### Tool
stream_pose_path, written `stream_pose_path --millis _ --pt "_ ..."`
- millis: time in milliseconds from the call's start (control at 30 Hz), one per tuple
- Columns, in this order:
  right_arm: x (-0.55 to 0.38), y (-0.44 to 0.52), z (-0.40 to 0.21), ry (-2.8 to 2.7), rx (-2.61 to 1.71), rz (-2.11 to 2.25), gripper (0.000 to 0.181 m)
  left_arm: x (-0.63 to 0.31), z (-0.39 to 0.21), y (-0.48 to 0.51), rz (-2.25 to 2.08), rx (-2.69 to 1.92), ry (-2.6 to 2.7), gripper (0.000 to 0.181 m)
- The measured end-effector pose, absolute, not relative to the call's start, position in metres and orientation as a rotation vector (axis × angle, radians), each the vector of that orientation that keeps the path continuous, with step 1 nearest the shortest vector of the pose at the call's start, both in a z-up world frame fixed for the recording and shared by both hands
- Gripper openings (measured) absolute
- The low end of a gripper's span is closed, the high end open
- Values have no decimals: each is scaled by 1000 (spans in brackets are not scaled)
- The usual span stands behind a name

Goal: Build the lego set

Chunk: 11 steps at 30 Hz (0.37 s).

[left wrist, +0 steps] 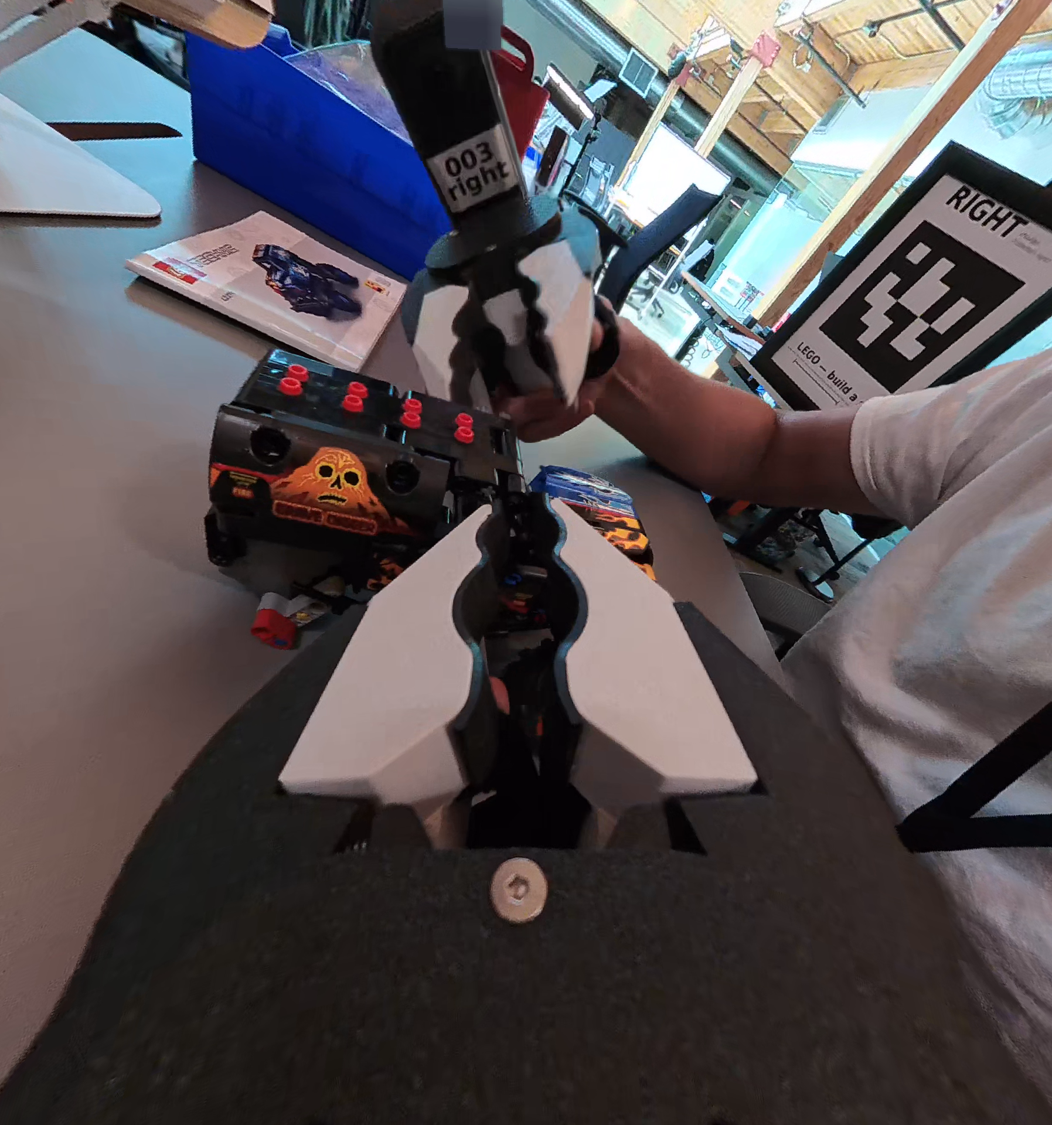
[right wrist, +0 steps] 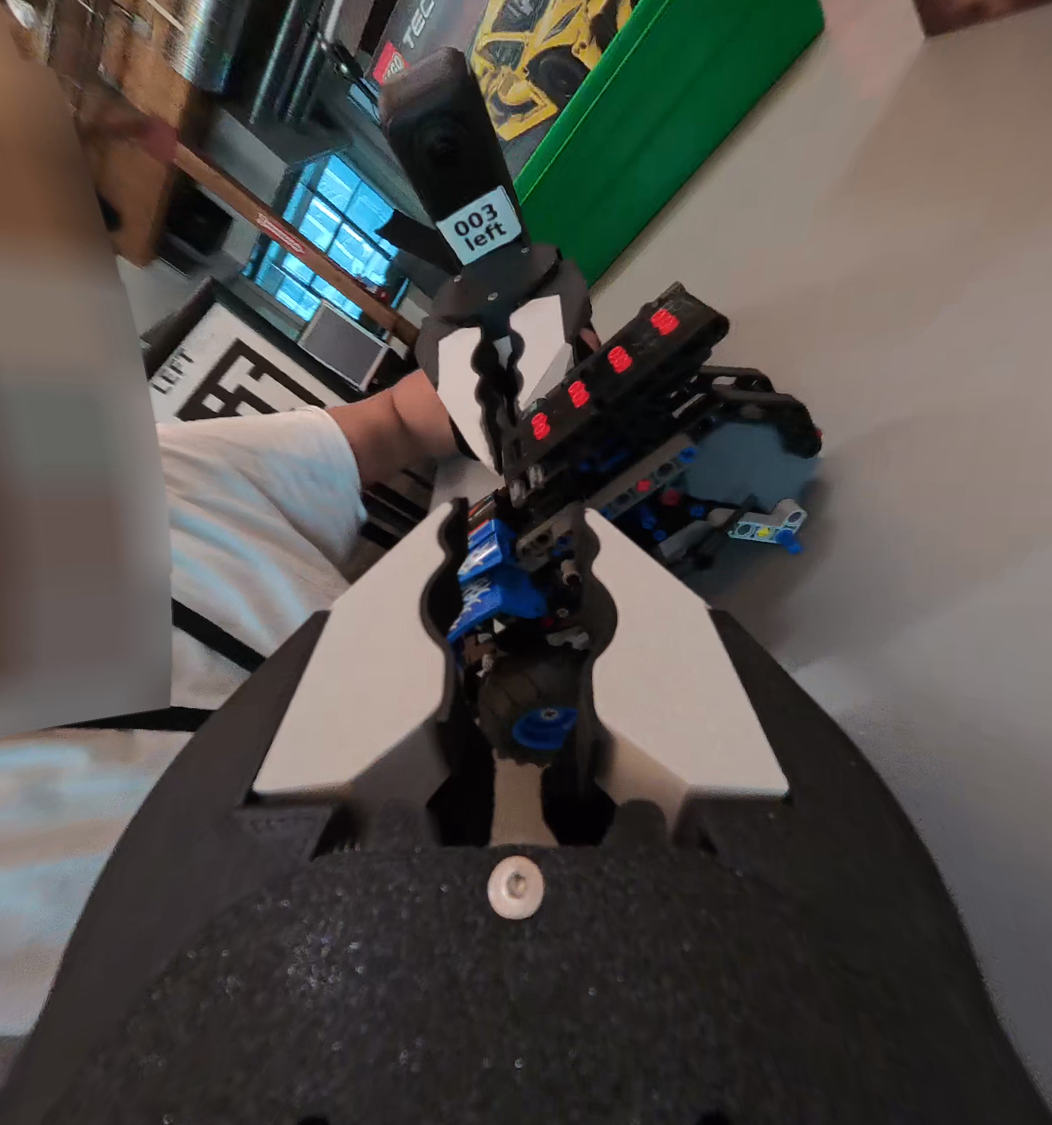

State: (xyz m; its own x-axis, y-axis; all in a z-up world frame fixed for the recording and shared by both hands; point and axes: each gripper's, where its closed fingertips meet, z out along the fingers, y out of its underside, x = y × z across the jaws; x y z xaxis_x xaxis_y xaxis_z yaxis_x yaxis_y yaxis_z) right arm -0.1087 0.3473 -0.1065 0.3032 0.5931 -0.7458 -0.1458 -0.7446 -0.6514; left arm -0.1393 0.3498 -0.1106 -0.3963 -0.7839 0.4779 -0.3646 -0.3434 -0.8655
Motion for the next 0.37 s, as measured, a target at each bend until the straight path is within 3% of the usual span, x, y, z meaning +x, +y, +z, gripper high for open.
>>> stream_pose_path --millis 367 --pt "-121 337 -103 -181 -1924 1794 9 -141 -111 336 -1769 -1460 1594 8"
